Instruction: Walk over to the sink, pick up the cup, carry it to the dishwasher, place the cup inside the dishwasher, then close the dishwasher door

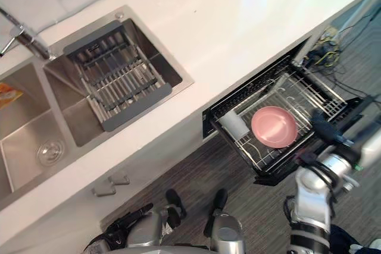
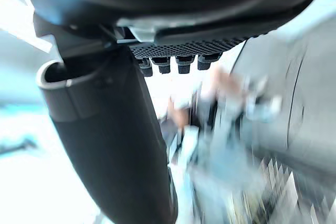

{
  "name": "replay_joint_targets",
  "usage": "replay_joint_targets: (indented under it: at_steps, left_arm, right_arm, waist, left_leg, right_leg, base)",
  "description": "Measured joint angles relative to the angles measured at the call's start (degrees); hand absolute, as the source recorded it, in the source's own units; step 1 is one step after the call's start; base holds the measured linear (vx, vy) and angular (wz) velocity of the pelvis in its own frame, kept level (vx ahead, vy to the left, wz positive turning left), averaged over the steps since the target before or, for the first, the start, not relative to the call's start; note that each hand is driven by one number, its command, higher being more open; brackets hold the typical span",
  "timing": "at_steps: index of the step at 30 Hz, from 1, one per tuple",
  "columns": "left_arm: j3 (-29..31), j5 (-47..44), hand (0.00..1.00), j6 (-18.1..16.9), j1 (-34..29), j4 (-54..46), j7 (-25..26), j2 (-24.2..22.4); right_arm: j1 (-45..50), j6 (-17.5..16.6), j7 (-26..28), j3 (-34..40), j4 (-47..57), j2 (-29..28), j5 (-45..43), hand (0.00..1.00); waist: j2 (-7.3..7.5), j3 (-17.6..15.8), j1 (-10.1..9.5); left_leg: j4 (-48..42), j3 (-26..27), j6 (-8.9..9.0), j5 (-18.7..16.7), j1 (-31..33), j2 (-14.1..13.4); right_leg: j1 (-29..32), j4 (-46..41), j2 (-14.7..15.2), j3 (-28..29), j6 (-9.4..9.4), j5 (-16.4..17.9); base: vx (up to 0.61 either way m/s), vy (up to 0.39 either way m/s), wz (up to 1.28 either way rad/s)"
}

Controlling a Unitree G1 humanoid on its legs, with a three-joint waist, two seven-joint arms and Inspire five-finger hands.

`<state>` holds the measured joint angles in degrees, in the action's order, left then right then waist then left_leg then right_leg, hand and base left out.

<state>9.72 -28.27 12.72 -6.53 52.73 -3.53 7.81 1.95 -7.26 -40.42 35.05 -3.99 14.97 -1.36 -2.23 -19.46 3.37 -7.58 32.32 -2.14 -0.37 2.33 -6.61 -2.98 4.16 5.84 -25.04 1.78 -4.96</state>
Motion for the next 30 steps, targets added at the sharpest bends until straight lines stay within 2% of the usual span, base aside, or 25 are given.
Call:
replay_joint_targets:
  at_steps: [1, 3, 5, 6, 9, 10, 13, 15, 17, 22, 24, 30]
  left_arm:
    - [0.0, 0.2, 1.0, 0.2, -0.1, 0.0, 0.1, 0.0]
    - [0.1, 0.1, 1.0, 1.1, -0.4, -0.1, 1.0, -0.1]
    - [0.1, 0.1, 1.0, 1.4, -0.5, -0.4, 1.2, -0.8]
    - [0.1, 0.0, 1.0, 1.6, -0.6, -0.6, 1.5, -1.2]
    - [0.0, 0.2, 1.0, 1.4, -0.6, -1.0, 2.3, -2.5]
    - [0.0, 0.2, 1.0, 1.3, -0.6, -1.0, 2.3, -2.8]
    - [0.0, 0.1, 1.0, 0.9, -0.7, -0.9, 2.2, -4.0]
    - [0.0, 0.1, 1.0, 0.3, -0.8, -0.9, 2.1, -4.4]
    - [0.0, 0.0, 1.0, -0.6, -1.0, -1.0, 1.8, -4.1]
    - [0.0, 0.1, 1.0, -1.1, -1.0, -0.9, 1.0, -3.8]
    - [0.1, 0.2, 1.0, -1.7, -1.0, -0.9, 0.6, -3.7]
    - [0.4, 1.2, 1.0, -2.0, -3.0, 1.7, -0.7, -2.8]
  right_arm:
    - [0.6, -0.7, 0.1, 1.6, -0.3, -0.3, -1.8, 1.0]
    - [2.2, -3.4, 4.6, 6.3, -4.4, -2.0, -11.9, 1.0]
    - [3.3, -4.1, 9.4, 7.8, -8.7, -3.2, -18.6, 1.0]
    - [4.3, -4.2, 13.8, 7.8, -11.8, -4.7, -24.3, 1.0]
    - [5.6, -4.2, 22.9, 4.7, -17.6, -9.7, -35.6, 1.0]
    - [5.7, -4.2, 25.6, 2.5, -19.2, -11.4, -37.8, 1.0]
    - [5.4, -4.1, 30.3, -3.5, -20.7, -13.8, -37.9, 1.0]
    - [4.2, -4.7, 31.2, -6.5, -21.6, -14.1, -37.8, 1.0]
    - [3.7, -5.5, 32.1, -6.2, -24.4, -13.7, -40.1, 1.0]
    - [0.8, -5.1, 32.4, -6.9, -29.4, -10.3, -44.2, 1.0]
    - [-0.7, -4.6, 32.4, -8.0, -32.1, -8.4, -45.2, 1.0]
    - [-5.2, -3.2, 32.6, -10.8, -35.0, -5.8, -46.6, 1.0]
  waist:
    - [0.0, 0.3, 0.41]
    - [0.04, 0.9, 1.43]
    - [-0.09, 1.5, 1.78]
    - [-0.23, 2.4, 1.86]
    - [-0.82, 3.3, 1.81]
    - [-1.61, 3.8, 1.55]
    - [-2.81, 4.6, -0.39]
    - [-3.01, 4.9, -1.51]
    - [-2.99, 5.1, -2.46]
    - [-2.64, 5.2, -2.91]
    - [-2.67, 5.3, -3.98]
    - [-3.14, 5.2, -4.97]
  left_leg:
    - [0.2, 0.1, 0.05, 0.0, -0.4, 0.0]
    - [0.6, 0.4, 0.64, -0.1, -2.1, -0.1]
    - [1.0, 0.4, 0.88, -0.1, -3.0, -0.1]
    - [1.5, 0.4, 1.13, 0.1, -3.1, 0.0]
    - [1.9, -0.3, 1.4, 0.3, -3.3, 0.0]
    - [2.3, -0.6, 1.75, 0.3, -3.3, 0.2]
    - [3.3, -2.0, 1.83, 0.7, -2.8, 0.8]
    - [3.7, -2.5, 1.87, 0.8, -2.6, 1.0]
    - [4.5, -3.2, 1.65, 2.1, -2.5, 1.2]
    - [5.4, -5.1, 1.03, 2.9, -2.5, 2.2]
    - [5.4, -5.7, 0.84, 3.1, -2.5, 2.5]
    - [5.1, -7.6, 0.92, 3.3, -1.9, 2.9]
  right_leg:
    - [-0.2, 0.1, -0.1, 0.0, 0.01, 0.0]
    - [-1.7, 0.4, -0.3, 0.3, 0.02, 0.3]
    - [-2.5, 0.3, -0.4, 0.1, 0.04, 0.6]
    - [-2.6, 0.2, -0.4, -0.1, 0.07, 0.9]
    - [-3.1, 0.1, -0.4, -1.0, 0.42, 1.6]
    - [-3.1, 0.0, -0.4, -1.4, 0.31, 1.7]
    - [-3.2, 0.0, 0.0, -3.1, 0.41, 1.8]
    - [-3.4, -0.3, 0.3, -4.6, 0.67, 2.1]
    - [-3.4, -1.0, 0.5, -5.7, 0.92, 2.6]
    - [-3.4, -2.8, 1.4, -7.5, 1.15, 3.1]
    - [-3.5, -3.2, 1.8, -8.0, 1.32, 3.2]
    - [-4.1, -3.2, 2.0, -9.8, 1.56, 3.6]
  base:
    - [0.08, 0.003, -0.16]
    - [0.05, -0.002, -0.08]
    - [0.0, 0.0, 0.0]
    - [-0.02, 0.005, 0.03]
    - [-0.02, 0.012, 0.11]
    - [-0.02, 0.021, 0.16]
    - [0.0, 0.042, 0.31]
    - [0.03, 0.058, 0.46]
    - [0.05, 0.054, 0.34]
    - [0.07, 0.055, 0.2]
    - [0.04, 0.06, 0.15]
    - [0.0, 0.039, 0.17]
